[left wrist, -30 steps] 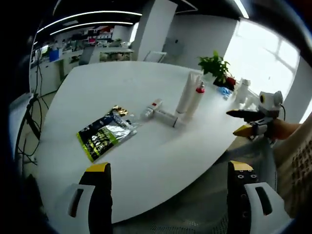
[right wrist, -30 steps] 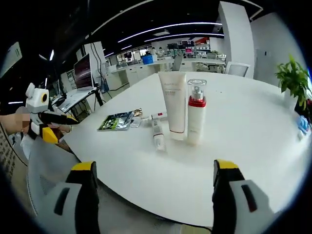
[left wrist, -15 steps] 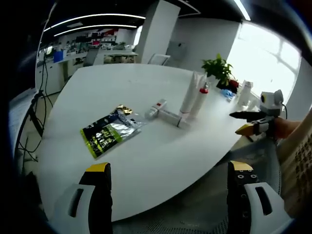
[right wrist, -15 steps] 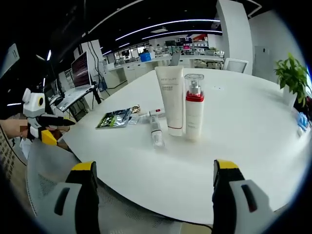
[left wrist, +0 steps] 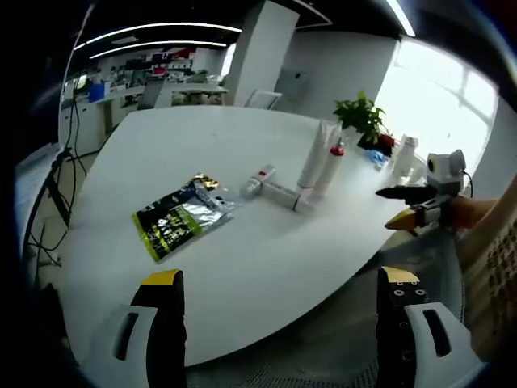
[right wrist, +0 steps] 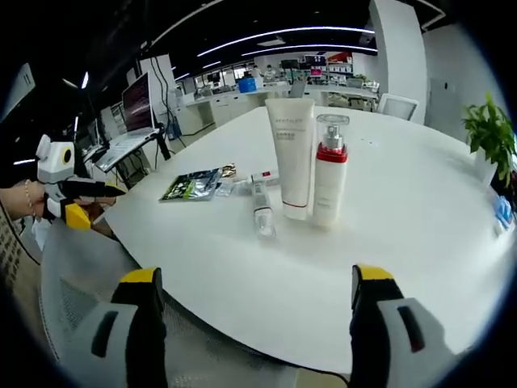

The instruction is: Arrange the skincare products in the storage area until every visible bottle or jar stands upright without overlapping.

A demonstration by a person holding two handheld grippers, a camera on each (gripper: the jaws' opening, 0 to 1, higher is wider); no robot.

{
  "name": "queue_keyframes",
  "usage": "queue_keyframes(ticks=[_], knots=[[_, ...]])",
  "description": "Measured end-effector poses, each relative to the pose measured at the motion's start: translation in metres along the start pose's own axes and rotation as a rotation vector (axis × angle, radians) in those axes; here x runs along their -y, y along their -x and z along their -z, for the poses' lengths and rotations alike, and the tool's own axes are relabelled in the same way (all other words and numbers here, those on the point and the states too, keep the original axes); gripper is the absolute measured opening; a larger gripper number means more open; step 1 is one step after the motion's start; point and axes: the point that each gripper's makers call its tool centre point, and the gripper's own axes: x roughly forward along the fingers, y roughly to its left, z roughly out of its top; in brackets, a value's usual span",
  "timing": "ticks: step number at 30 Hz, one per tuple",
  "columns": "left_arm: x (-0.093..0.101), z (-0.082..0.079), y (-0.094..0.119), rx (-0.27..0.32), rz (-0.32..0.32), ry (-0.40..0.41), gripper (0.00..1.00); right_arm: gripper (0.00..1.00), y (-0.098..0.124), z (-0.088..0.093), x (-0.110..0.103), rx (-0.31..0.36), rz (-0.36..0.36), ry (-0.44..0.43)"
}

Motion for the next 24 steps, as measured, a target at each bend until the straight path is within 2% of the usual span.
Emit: queue_keyframes(ticks=[3, 10, 24], knots=[[-0.001, 0.0, 0.0, 0.002, -0.002, 0.001, 0.97, 0.93, -0.012, -0.004, 0.0, -0.009, -0.016, 0.01], [-0.002, 0.0, 0.0, 0.0, -0.003, 0.003, 0.96, 0.84, -0.048, -0.014, -0.007, -0.046, -0.057, 0.092], [-0.007, -0.001, 0.0, 0.012, -0.018, 0.034, 0.93, 0.64, -0.1, -0.015, -0.006, -0.11, -0.08, 0.183]])
